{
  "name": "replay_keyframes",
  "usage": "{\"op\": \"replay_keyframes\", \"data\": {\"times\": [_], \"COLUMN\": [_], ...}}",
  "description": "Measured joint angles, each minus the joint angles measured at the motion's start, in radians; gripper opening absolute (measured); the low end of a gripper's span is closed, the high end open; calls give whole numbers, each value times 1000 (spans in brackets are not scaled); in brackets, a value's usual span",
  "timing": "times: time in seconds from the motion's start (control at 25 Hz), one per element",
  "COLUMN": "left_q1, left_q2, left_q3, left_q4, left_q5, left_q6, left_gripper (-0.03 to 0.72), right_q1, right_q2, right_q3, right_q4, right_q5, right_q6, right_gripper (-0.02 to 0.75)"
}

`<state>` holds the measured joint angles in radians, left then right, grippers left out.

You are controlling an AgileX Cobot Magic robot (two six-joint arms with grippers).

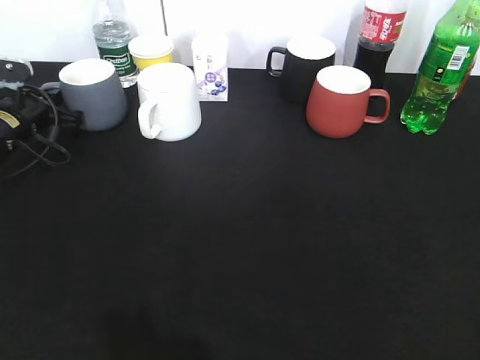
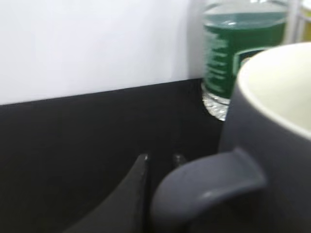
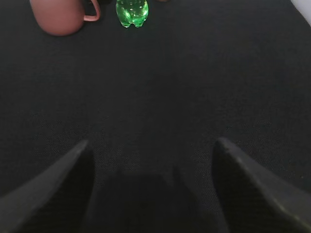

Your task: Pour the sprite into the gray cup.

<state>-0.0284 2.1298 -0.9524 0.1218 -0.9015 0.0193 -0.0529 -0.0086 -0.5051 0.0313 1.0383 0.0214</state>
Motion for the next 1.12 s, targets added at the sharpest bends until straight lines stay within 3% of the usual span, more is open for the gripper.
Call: {"op": "replay_keyframes", "data": {"times": [0.12,0.28,0.44,0.52,0.56,0.72,0.88,1.0,1.12], "left_q1": [-1,-21,-154,-229,-255,-280,-280,-280,-280], "left_q2": [-76,-336,-630,-681,-681,-681,-681,-681,-681], "left_q3": [78,312,456,467,467,467,469,469,469], "left_q4": [-18,-62,-58,-56,-53,-54,-54,-55,-55], "left_q5": [-14,-57,11,53,59,67,69,70,70], "left_q6": [9,10,11,11,11,11,11,11,11], "left_gripper": [83,82,80,79,79,79,79,79,79], "right_q1": [0,0,0,0,0,0,0,0,0], "right_q2": [0,0,0,49,96,463,1038,1439,1726], "right_q3": [0,0,-2,-16,5,228,248,190,55], "right_q4": [0,0,0,-3,-6,-2,-86,-146,-161], "right_q5": [0,0,-2,-99,-240,-1130,-1716,-1992,-2089], "right_q6": [0,0,0,0,0,0,1,47,53], "right_gripper": [573,573,573,573,573,573,655,660,660]}}
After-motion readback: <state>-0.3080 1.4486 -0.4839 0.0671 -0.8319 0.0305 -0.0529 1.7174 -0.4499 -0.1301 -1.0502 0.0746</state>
